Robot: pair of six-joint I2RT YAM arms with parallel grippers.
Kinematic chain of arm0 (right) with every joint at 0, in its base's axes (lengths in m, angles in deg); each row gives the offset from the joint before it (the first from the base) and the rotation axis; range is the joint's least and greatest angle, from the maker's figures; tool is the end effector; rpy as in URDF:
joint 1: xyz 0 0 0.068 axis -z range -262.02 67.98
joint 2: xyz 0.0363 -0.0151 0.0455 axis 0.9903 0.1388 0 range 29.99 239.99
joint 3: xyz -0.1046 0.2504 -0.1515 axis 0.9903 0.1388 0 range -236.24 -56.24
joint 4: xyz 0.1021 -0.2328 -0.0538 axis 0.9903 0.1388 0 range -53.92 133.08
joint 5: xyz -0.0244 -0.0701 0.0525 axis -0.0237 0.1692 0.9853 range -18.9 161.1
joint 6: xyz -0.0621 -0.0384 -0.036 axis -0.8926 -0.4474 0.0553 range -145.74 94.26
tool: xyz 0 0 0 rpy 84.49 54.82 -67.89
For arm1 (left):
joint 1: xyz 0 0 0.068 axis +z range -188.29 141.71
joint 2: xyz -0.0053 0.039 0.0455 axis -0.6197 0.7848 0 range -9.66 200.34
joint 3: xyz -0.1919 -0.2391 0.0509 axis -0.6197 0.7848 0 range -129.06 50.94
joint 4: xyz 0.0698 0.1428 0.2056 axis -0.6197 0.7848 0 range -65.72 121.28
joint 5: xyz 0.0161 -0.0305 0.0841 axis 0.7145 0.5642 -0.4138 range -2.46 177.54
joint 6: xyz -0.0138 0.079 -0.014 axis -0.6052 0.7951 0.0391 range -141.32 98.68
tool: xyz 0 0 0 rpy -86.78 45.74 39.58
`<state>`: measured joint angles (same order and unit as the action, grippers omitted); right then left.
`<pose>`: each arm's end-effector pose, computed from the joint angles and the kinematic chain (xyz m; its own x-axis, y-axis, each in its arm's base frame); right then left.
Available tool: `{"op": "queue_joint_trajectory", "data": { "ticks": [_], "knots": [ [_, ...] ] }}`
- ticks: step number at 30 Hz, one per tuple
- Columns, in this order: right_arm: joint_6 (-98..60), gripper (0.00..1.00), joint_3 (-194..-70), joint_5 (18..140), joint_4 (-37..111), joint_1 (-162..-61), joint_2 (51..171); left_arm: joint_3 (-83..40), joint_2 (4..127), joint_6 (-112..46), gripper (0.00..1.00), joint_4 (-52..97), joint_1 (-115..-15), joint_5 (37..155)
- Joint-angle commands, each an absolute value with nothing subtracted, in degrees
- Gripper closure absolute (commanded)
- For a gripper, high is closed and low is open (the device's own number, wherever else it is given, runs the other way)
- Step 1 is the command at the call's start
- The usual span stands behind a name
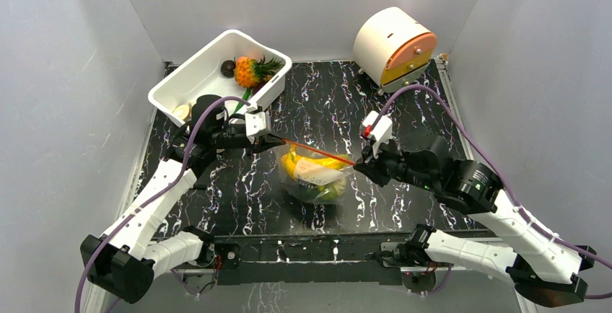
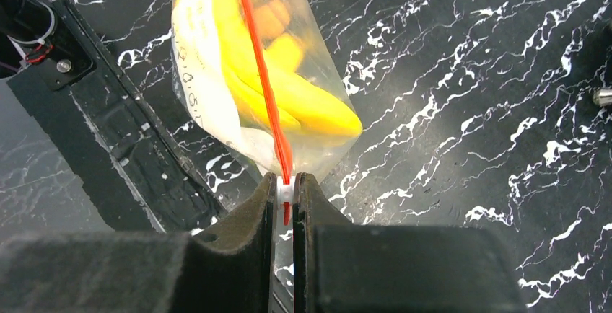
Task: Place the food in the zip-top bag and seal the zipper
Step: Zip the zipper food storage bag at the center of the board, then place the zipper food storage bag at the center of the board.
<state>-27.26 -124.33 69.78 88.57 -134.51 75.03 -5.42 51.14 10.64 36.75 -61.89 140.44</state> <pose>0.0819 0.1037 0.4073 -0.2784 -0.4063 -0.8703 -0.7885 0.6141 -0.0345 0.1891 -0.1440 0.3851 0.2718 0.2297 -0.9345 0.9393 0.1481 0.3096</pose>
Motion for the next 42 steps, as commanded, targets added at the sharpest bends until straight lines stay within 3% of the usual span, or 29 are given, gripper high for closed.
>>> {"op": "queue_joint_trajectory", "data": {
  "ticks": [1,5,11,13,16,24,25,28,32,35,42],
  "knots": [
    [-26.07,1.0,-132.47,66.79,94.03,-134.32,74.75,-5.78,50.38,12.83,1.0,38.25,-59.18,134.62],
    [-24.49,1.0,-133.75,73.57,90.94,-134.3,74.96,-6.26,51.46,8.61,1.0,36.26,-59.04,137.42],
    [-16.66,1.0,-122.56,86.24,79.75,-134.32,73.9,-4.84,51.36,3.35,0.98,33.77,-59.04,140.11],
    [-15.22,1.0,-120.56,89.32,76.8,-134.31,74.37,-3.83,50.33,2.02,0.85,32.66,-59.04,139.88],
    [-13.16,1.0,-118.67,88.32,72.68,-134.31,75.19,-3.0,48.79,0.98,0.54,31.54,-59.04,137.76],
    [-13.46,1.0,-118.99,71.78,73.66,-134.18,83.54,-3.51,44.75,-7.02,0.16,27.63,-59.04,126.41],
    [-14.01,1.0,-118.88,69.04,73.62,-134.1,84.36,-3.9,44.6,-8.33,0.04,27.66,-59.04,125.62],
    [-16.07,1.0,-119.92,60.75,73.04,-131.2,87.78,-5.45,45.43,-14.35,0.02,29.71,-59.06,123.24],
    [-15.9,1.0,-119.72,76.81,67.82,-108.04,92.25,-1.65,43.56,-18.73,0.02,26.25,-59.04,119.34],
    [-13.84,1.0,-117.9,81.56,64.86,-97.69,96.34,-2.84,44.69,-20.98,0.02,27.45,-59.06,115.99],
    [-9.52,0.99,-119.61,75.45,60.69,-92.89,102.59,-2.76,45.52,-24.05,0.02,29.67,-59.04,111.37]
  ]
}}
